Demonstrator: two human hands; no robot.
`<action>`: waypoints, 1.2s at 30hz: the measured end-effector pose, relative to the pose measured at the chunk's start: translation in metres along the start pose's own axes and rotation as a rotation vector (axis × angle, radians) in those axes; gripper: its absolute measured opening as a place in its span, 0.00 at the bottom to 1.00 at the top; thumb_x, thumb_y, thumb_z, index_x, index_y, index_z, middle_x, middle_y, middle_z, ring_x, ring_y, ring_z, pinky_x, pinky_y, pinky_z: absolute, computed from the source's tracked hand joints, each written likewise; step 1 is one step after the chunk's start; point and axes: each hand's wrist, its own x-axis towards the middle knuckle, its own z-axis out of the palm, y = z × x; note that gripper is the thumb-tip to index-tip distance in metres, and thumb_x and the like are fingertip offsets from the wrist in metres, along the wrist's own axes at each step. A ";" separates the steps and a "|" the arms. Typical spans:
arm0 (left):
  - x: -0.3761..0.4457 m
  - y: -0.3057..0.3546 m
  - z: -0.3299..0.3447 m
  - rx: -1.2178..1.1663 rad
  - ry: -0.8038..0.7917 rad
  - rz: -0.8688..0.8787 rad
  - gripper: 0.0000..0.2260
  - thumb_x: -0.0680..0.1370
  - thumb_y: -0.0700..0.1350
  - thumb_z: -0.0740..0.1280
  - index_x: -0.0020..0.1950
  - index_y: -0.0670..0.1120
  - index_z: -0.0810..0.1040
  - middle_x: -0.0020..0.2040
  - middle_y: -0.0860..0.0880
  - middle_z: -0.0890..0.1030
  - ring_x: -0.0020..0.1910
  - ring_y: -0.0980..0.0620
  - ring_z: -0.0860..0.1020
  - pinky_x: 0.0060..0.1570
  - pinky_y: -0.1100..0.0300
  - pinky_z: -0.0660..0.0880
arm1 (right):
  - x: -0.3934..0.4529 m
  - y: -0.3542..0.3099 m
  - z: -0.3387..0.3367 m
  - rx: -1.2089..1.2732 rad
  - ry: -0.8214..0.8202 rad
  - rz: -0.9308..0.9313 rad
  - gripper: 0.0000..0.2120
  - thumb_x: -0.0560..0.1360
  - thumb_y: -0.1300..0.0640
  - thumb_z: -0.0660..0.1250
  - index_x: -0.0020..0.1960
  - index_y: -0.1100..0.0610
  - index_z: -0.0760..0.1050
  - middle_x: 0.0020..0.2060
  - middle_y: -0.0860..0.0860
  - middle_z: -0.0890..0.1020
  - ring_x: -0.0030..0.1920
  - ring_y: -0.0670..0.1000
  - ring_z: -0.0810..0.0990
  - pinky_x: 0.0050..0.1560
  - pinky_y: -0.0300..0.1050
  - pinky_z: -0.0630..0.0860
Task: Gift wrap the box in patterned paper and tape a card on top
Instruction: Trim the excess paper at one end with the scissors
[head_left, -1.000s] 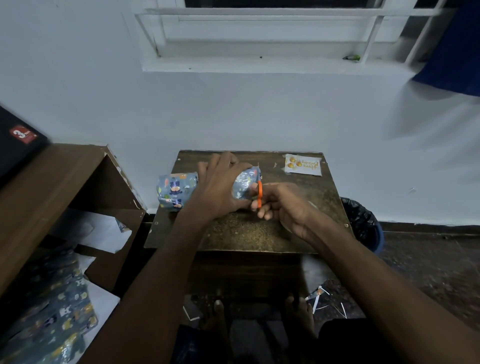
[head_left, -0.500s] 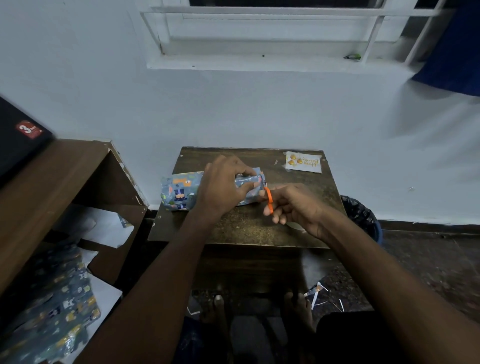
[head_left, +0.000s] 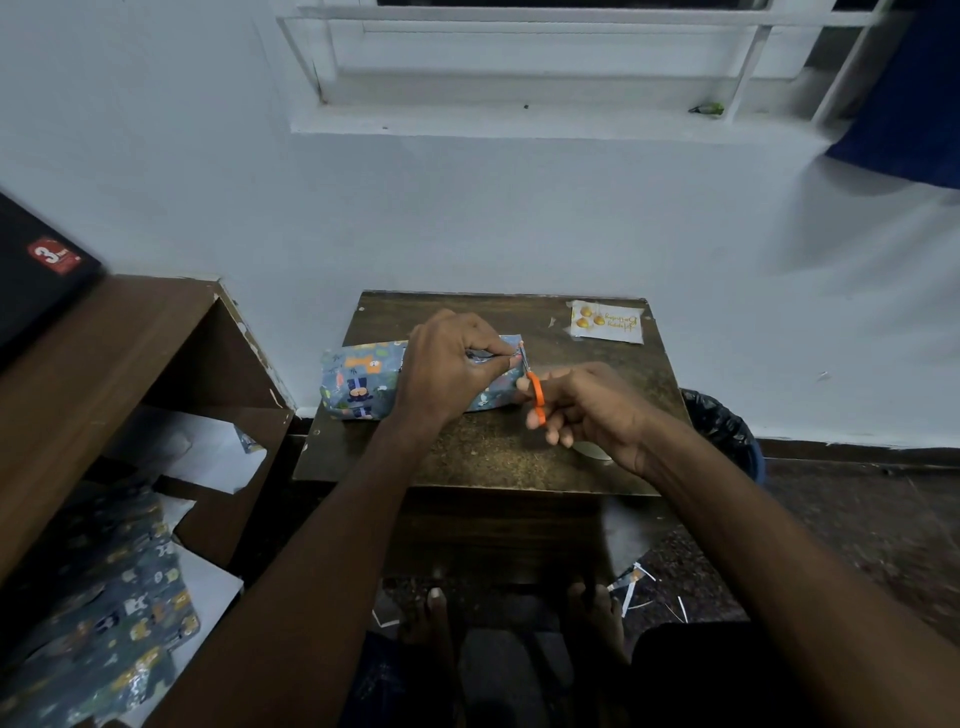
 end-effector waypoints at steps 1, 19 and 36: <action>0.000 0.000 0.000 -0.004 -0.004 0.001 0.02 0.73 0.49 0.80 0.44 0.54 0.90 0.43 0.59 0.86 0.47 0.55 0.79 0.45 0.50 0.77 | 0.000 0.000 -0.001 -0.004 -0.006 0.002 0.08 0.79 0.59 0.70 0.52 0.63 0.86 0.38 0.60 0.84 0.29 0.51 0.76 0.29 0.40 0.69; 0.001 0.002 -0.004 -0.014 -0.066 0.015 0.03 0.74 0.52 0.79 0.47 0.56 0.89 0.43 0.61 0.83 0.44 0.61 0.80 0.47 0.50 0.78 | 0.000 -0.001 -0.001 -0.070 -0.003 -0.005 0.15 0.78 0.57 0.74 0.57 0.69 0.82 0.37 0.61 0.85 0.29 0.53 0.77 0.29 0.41 0.72; 0.001 -0.002 -0.005 -0.089 -0.087 0.016 0.04 0.74 0.44 0.81 0.47 0.51 0.91 0.46 0.58 0.88 0.46 0.60 0.84 0.50 0.50 0.81 | -0.002 -0.005 -0.002 -0.055 -0.004 0.021 0.12 0.78 0.59 0.73 0.55 0.68 0.83 0.36 0.59 0.85 0.27 0.50 0.77 0.27 0.39 0.70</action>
